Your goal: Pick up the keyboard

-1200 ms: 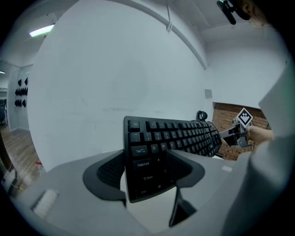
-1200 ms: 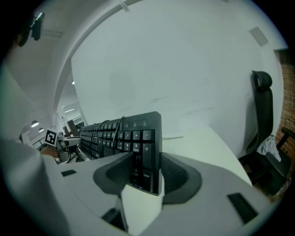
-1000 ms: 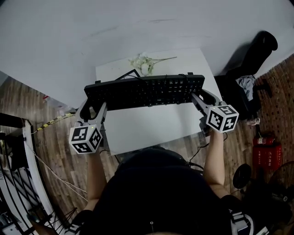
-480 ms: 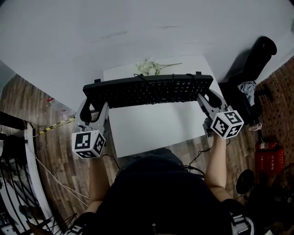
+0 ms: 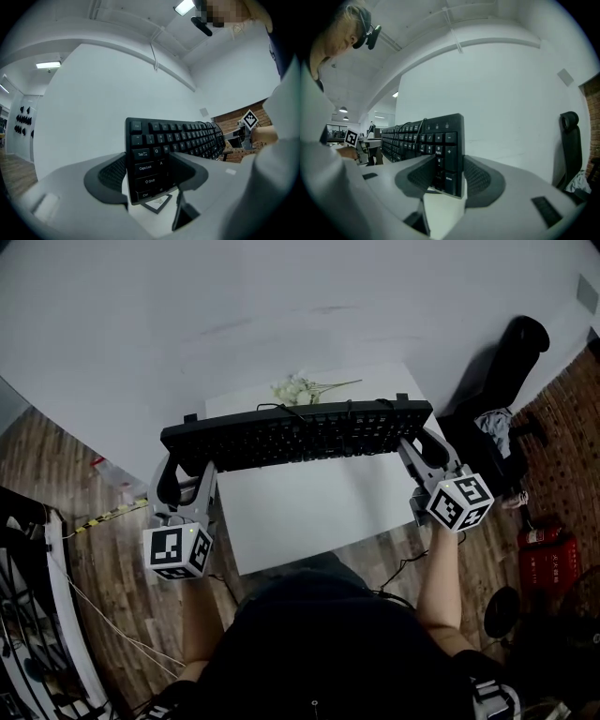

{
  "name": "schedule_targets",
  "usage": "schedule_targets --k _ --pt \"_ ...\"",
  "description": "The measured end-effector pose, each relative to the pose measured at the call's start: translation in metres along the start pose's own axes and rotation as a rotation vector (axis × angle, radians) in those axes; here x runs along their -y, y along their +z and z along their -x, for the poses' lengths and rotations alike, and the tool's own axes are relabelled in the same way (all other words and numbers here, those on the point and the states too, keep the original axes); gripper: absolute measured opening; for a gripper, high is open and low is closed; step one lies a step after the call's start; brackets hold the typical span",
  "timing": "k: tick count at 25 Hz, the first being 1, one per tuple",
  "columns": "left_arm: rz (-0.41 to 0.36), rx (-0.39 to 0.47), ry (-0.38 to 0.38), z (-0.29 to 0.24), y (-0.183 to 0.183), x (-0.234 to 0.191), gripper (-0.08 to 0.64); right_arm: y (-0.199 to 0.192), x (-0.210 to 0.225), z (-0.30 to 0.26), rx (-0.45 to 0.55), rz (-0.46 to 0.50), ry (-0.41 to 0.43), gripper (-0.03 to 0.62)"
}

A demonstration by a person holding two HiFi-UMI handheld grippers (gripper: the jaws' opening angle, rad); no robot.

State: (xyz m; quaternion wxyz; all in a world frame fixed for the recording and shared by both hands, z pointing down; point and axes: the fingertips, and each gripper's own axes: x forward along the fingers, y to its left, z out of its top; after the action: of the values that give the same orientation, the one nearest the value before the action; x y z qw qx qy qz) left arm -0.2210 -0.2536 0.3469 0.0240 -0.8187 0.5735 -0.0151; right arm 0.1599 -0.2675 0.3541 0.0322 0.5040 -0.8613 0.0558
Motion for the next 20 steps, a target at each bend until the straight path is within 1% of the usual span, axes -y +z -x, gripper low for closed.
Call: schedule_targets --k 3,9,20 --pt "-0.004 0.008 0.013 0.004 0.005 0.001 0.288 0.004 -0.001 0.001 0.010 0.002 0.009 0.192" --pt "0.000 -0.004 0.055 0.015 0.014 0.008 0.288 0.014 0.003 0.000 0.006 0.005 0.052 0.193" --pt "0.003 -0.011 0.115 0.023 0.008 0.019 0.288 0.011 0.011 -0.005 0.017 0.021 0.097 0.192"
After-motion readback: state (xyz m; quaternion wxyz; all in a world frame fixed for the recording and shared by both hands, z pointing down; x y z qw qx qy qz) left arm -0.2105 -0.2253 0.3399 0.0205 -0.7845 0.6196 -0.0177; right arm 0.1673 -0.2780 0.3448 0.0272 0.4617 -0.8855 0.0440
